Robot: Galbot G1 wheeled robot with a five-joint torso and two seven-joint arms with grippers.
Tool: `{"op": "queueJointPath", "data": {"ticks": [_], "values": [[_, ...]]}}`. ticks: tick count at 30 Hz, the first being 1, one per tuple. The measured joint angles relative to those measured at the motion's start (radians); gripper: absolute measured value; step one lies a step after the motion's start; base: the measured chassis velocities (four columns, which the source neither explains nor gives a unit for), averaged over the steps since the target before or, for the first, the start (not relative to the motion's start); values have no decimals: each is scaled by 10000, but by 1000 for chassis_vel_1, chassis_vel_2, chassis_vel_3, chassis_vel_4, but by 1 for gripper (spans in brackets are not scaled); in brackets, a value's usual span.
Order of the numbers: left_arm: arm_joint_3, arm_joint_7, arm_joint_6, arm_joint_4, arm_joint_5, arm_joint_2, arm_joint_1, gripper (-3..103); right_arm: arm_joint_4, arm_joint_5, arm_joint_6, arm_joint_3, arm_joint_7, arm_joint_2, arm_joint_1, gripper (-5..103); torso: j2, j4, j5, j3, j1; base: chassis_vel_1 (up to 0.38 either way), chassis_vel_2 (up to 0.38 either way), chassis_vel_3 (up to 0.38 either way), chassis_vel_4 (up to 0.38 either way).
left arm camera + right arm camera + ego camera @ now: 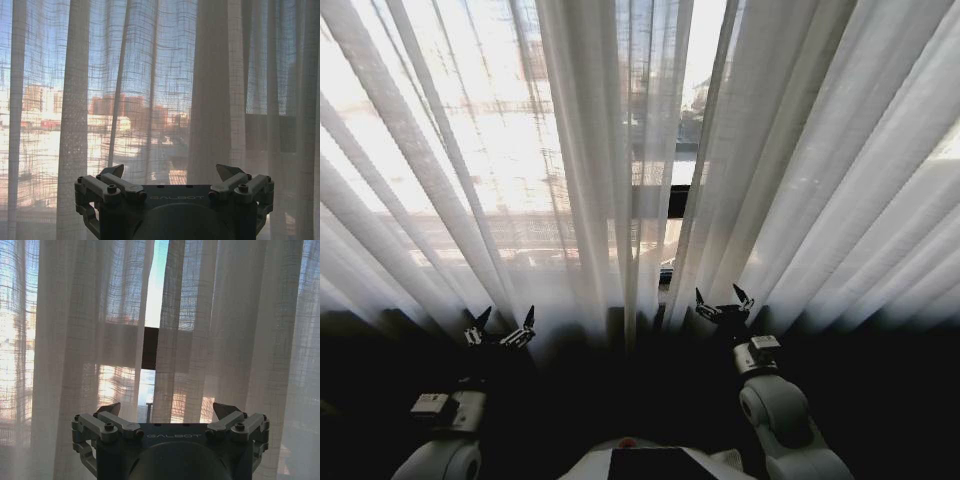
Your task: Open the curtains by pulling them apart, changing their state from closed to fully open.
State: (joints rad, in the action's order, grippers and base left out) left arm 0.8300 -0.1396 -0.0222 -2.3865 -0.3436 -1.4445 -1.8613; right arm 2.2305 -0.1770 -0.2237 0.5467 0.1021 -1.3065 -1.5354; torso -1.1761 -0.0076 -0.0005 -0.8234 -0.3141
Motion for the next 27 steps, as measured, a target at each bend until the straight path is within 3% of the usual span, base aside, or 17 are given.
{"op": "queueJointPath", "data": {"ticks": [10,18,27], "values": [[-76,-9,72,26,193,-346,43,100,-597,-1501,-750,148,173,474,1128,100,2,-4,18,-3,1,27,30,-25,-28],[10,-8,141,-58,317,-586,-1,100,-1777,-3187,-921,78,255,1212,2501,100,1,0,1,-3,0,-25,-15,26,15],[132,-9,162,-297,354,-686,-203,100,-2873,-3311,-923,-668,372,1304,3941,100,2,0,11,-2,3,0,0,0,0]]}}
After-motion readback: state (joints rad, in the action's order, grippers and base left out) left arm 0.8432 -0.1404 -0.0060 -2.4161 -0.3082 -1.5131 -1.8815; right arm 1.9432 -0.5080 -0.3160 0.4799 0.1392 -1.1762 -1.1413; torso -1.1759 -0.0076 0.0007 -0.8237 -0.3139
